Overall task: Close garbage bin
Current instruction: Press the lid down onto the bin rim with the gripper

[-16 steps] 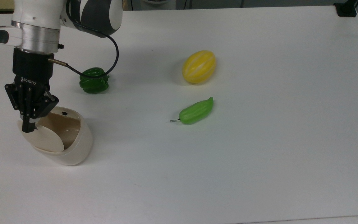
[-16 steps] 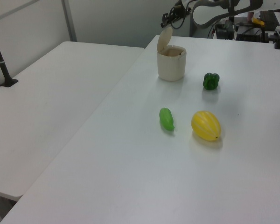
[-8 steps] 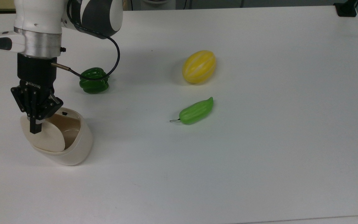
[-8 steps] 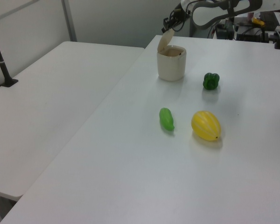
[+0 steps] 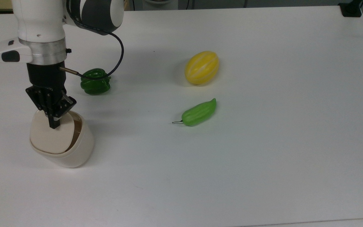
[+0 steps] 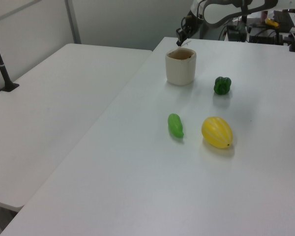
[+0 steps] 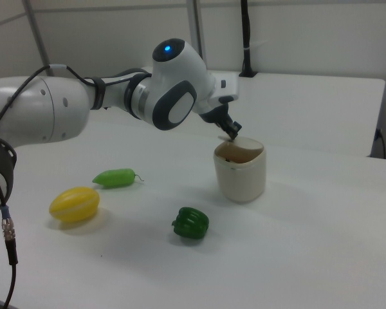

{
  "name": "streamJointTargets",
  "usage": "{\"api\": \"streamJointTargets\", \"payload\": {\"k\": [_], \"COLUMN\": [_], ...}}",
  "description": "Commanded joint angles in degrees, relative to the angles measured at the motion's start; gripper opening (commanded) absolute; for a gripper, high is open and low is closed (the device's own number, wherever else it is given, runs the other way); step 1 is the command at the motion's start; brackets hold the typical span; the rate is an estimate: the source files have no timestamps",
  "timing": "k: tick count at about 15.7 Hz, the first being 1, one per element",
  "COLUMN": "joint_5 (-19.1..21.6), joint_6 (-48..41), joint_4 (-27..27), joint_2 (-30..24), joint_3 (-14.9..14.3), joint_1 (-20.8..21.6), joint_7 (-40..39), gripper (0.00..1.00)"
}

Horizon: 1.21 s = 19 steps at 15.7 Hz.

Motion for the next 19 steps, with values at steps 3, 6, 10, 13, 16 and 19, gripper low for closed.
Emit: {"api": "streamJointTargets", "payload": {"k": [3, 6, 10, 13, 16, 19], "joint_5": [0.4, 0.4, 0.4, 0.4, 0.4, 0.4], "joint_6": [-3.3, -3.3, -3.3, -3.3, -3.2, -3.2], "joint_4": [-2.6, -2.7, -3.4, -3.4, -3.4, -3.4], "joint_2": [-0.8, -0.5, -0.1, 0.4, 0.5, 0.9], "joint_3": [-0.3, -0.3, -0.3, -0.3, -0.3, -0.3], "joint_1": [0.5, 0.4, 0.5, 0.6, 0.5, 0.5], "joint_7": [-2.2, -2.5, -2.5, -2.5, -2.5, -2.5], "gripper": [0.0, 0.0, 0.0, 0.0, 0.0, 0.0]}}
